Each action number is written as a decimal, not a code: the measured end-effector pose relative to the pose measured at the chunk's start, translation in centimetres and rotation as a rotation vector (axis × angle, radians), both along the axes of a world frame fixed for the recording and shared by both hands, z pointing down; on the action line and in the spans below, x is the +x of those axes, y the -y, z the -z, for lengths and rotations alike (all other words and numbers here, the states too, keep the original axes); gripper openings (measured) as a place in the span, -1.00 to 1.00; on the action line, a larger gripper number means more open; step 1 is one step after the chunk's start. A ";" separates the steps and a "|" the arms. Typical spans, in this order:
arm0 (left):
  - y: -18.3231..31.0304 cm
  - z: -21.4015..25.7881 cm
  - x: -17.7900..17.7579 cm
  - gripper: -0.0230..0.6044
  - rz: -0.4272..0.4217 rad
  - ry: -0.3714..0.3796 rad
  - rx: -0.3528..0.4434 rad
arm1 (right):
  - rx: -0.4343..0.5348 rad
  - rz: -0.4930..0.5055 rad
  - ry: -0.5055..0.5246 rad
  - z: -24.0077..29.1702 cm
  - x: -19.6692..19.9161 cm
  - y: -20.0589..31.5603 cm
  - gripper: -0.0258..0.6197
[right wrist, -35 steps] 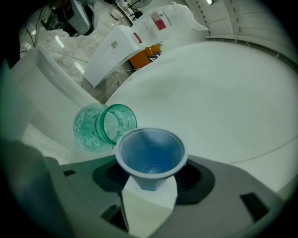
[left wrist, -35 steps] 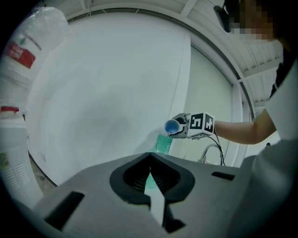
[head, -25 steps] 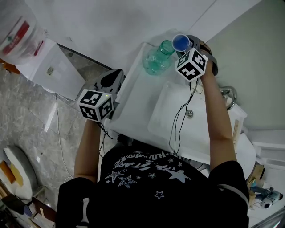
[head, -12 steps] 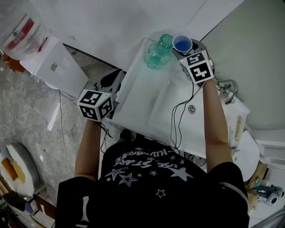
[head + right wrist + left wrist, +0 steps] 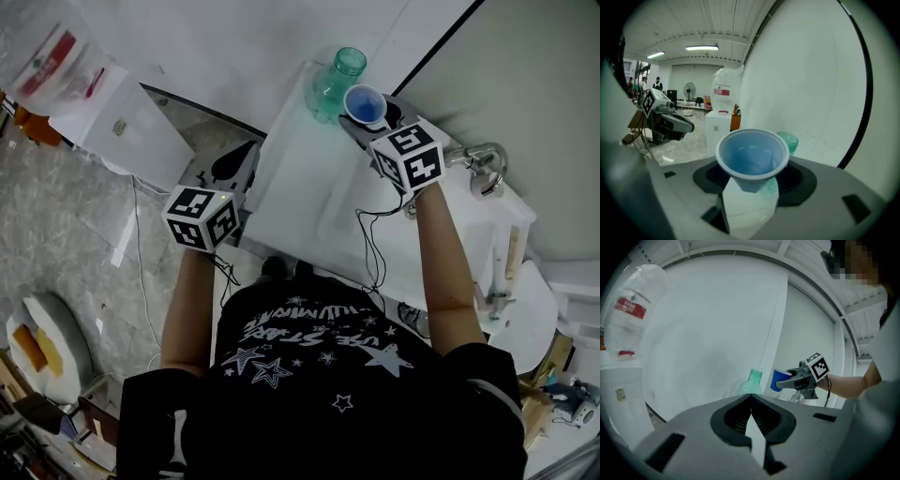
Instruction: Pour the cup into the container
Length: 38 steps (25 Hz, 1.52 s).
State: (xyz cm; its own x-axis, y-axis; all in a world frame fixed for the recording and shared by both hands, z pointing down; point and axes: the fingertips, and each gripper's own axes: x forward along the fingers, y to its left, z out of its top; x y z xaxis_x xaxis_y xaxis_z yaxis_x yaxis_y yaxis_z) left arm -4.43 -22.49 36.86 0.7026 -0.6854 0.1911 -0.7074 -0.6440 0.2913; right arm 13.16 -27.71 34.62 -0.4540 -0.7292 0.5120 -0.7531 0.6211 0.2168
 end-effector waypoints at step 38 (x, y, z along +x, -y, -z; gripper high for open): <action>-8.6 -10.6 -3.8 -0.89 0.077 0.085 -0.231 | -0.210 0.315 0.127 -19.3 -13.1 -15.0 -0.04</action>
State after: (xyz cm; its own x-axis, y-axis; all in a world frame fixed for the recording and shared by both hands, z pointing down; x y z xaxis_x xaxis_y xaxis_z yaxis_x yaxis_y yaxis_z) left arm -8.21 -13.85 47.41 0.6247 -0.6679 0.4045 -0.7801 -0.5105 0.3617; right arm 0.04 -12.73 53.88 -0.7080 -0.4294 0.5606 -0.5309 0.8471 -0.0217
